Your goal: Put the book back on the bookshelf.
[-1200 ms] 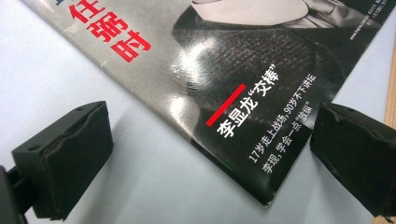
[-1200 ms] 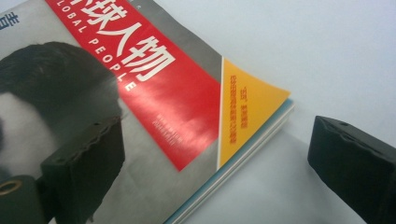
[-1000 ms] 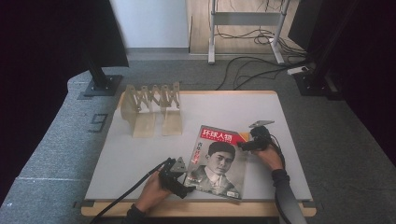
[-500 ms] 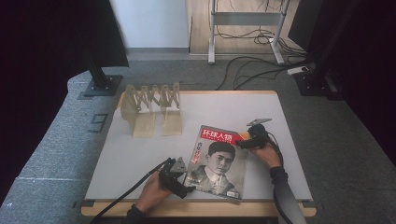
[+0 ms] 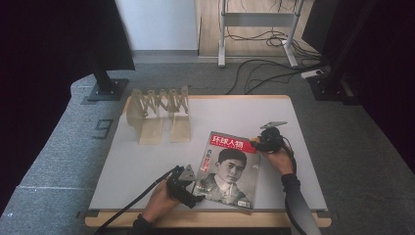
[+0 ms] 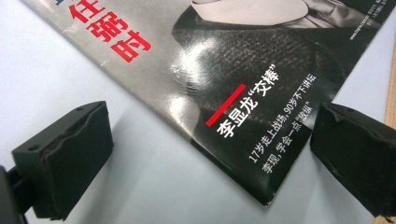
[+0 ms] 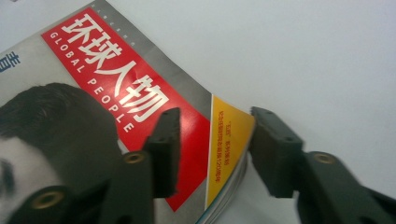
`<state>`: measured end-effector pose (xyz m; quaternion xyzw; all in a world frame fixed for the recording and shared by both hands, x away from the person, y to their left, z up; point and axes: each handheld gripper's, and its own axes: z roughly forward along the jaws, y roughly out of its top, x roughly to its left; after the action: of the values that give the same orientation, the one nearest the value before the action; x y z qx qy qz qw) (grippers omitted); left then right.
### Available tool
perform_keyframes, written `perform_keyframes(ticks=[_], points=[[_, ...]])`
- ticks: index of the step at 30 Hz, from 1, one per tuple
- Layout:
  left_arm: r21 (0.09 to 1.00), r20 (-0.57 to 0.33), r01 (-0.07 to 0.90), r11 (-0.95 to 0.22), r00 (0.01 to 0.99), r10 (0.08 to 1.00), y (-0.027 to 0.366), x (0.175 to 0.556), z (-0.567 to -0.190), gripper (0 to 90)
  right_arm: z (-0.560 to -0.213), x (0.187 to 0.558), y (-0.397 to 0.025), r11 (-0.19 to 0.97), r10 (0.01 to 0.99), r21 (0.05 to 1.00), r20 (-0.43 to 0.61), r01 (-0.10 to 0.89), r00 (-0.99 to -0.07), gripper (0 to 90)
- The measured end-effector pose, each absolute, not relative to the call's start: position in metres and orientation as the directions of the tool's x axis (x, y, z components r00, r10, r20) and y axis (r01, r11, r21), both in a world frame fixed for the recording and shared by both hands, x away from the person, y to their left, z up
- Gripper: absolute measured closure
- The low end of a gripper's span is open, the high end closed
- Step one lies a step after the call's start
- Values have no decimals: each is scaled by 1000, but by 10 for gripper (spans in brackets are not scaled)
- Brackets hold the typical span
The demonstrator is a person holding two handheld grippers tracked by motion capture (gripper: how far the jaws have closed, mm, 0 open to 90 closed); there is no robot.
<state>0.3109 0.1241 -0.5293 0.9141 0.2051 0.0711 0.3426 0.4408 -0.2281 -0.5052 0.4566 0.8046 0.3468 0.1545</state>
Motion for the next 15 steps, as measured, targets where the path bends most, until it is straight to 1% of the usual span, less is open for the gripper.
perform_keyframes(ticks=[1,3,4,5,6,7,10,15], points=[[655,-10,326,-681,906,424,124,311,-529,0,-502,440,-227,355,843,696,51,625,-536,638],[656,-11,326,-681,906,424,124,311,-529,0,-500,440,-226,373,843,693,25,617,-537,730],[656,-10,326,-681,906,424,124,311,-529,0,-500,440,-226,373,843,693,25,617,-537,730],[656,-10,326,-681,906,424,124,311,-529,0,-497,439,-227,369,847,698,20,614,-531,817],[656,-10,326,-681,906,424,124,311,-529,0,-497,439,-227,369,847,698,20,614,-531,817],[656,-10,326,-681,906,424,124,311,-529,0,-493,437,-227,355,849,702,34,618,-527,842],[653,-8,323,-685,907,420,124,311,-529,0,-489,436,-226,359,847,701,32,616,-530,851],[653,-6,321,-686,908,419,124,311,-529,0,-475,431,-222,361,834,719,37,594,-551,859]])
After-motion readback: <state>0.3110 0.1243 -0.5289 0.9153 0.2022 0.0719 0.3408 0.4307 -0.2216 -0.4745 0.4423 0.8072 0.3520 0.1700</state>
